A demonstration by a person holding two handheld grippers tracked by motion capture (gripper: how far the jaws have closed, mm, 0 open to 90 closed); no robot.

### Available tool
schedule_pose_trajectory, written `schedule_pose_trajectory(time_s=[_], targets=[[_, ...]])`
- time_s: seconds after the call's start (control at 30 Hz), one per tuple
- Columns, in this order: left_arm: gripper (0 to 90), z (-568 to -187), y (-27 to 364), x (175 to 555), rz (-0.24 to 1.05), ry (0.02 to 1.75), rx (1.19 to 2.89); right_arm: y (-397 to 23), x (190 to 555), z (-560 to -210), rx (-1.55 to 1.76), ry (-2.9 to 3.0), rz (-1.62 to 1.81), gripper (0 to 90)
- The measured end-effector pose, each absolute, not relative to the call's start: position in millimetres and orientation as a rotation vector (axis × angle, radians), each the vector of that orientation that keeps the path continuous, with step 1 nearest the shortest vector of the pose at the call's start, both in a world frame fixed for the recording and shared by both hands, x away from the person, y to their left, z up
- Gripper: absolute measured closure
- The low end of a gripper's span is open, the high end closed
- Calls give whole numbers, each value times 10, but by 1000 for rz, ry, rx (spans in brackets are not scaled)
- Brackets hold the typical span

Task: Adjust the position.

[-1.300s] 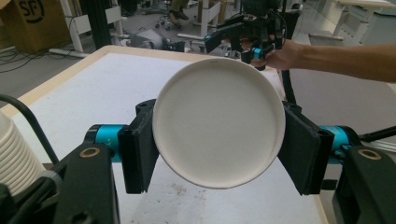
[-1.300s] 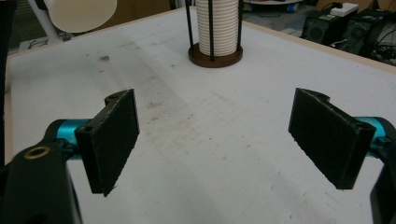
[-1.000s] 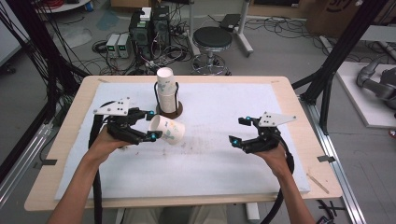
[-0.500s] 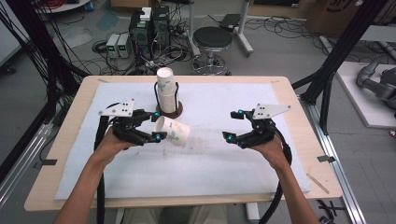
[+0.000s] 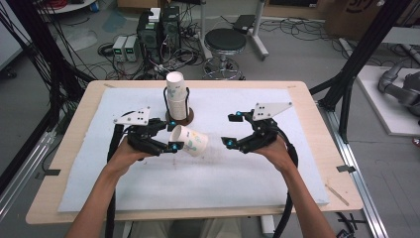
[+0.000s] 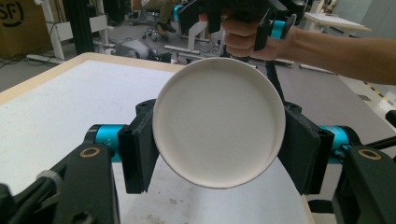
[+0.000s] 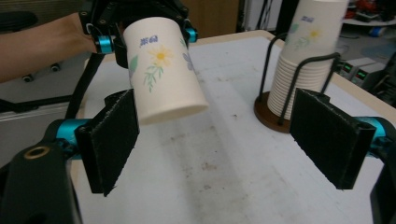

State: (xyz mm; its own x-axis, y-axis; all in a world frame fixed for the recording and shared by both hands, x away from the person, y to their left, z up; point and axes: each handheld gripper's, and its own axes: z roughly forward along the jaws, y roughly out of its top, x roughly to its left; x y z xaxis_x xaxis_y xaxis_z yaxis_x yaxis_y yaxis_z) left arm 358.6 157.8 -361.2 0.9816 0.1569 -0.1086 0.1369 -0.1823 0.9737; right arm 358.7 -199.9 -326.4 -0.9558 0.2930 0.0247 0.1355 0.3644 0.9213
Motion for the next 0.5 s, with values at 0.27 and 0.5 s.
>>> schedule_pose_trajectory(time_s=[0.27,0.5], targets=[[357,-3618,1486,3591,-3,198,1769,-1799,3624,-3245,334,2513,1673,164],[357,-3613,1430,3593,-19,183,1774,-1669,3632,-3257,282,2552,1694,165]])
